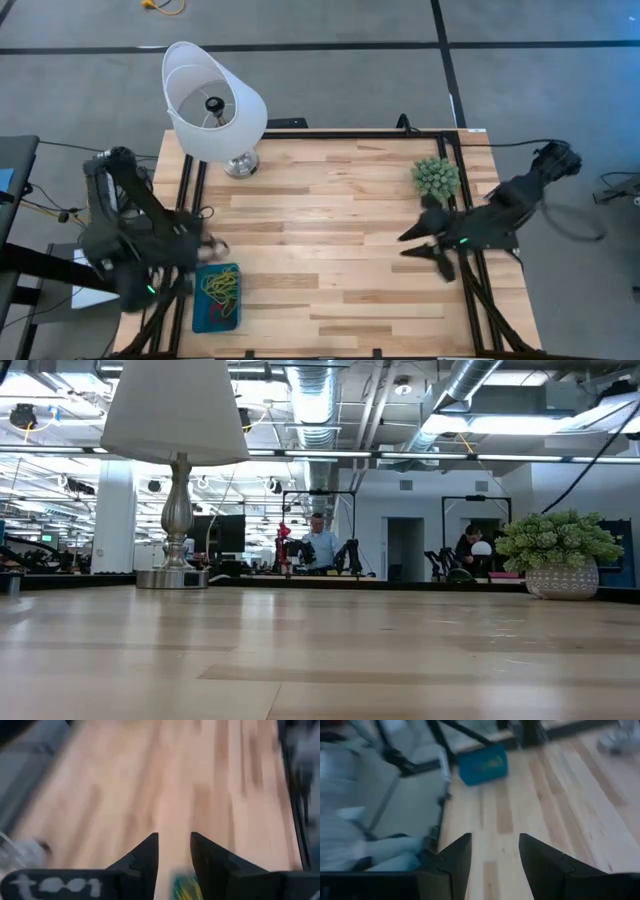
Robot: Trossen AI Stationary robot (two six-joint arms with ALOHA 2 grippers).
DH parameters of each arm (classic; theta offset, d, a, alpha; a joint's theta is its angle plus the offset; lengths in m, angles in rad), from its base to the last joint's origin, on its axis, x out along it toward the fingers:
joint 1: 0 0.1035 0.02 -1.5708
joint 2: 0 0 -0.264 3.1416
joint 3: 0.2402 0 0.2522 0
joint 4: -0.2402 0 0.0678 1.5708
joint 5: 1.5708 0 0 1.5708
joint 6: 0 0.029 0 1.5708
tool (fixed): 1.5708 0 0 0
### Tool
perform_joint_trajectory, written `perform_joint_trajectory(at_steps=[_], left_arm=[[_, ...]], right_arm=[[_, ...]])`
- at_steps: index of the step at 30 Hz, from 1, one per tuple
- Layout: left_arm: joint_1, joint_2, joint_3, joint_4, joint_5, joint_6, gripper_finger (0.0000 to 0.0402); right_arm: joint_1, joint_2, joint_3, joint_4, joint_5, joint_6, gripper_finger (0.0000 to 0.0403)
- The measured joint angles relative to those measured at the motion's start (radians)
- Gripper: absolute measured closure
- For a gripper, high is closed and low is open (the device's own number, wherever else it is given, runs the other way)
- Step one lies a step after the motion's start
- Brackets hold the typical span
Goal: Pick and place items into bin
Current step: Return to Home Position
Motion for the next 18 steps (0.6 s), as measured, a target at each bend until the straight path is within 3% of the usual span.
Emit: perform_joint_trajectory(at_steps=[2, 5, 9, 12, 14, 16, 18], left_arm=[[-0.018, -0.056, 0.047, -0.068, -0.121, 0.004, 0.0299], [-0.05, -0.141, 0.029, -0.069, -0.205, 0.043, 0.0299], [-0.1, -0.246, -0.183, 0.158, -0.356, 0.126, 0.0299], [-0.067, -0.294, -0.396, 0.508, -0.352, 0.277, 0.0299], [-0.005, -0.311, -0.503, 0.779, -0.33, 0.47, 0.0299], [0.07, -0.34, -0.562, 1.028, -0.235, 0.692, 0.0299], [0.174, -0.36, -0.587, 1.242, -0.049, 0.912, 0.0299]], right_arm=[[0.023, -0.081, -0.004, -0.001, -0.002, -0.05, 0.0243], [0.056, -0.191, -0.073, 0.024, 0.001, -0.123, 0.0243], [0.079, -0.305, -0.336, 0.305, -0.016, -0.177, 0.0246], [0.073, -0.368, -0.552, 0.593, -0.127, -0.249, 0.0247], [0.04, -0.386, -0.649, 0.756, -0.189, -0.295, 0.0246], [-0.002, -0.412, -0.699, 0.795, -0.238, -0.306, 0.0245], [-0.046, -0.453, -0.714, 0.797, -0.268, -0.307, 0.0244]])
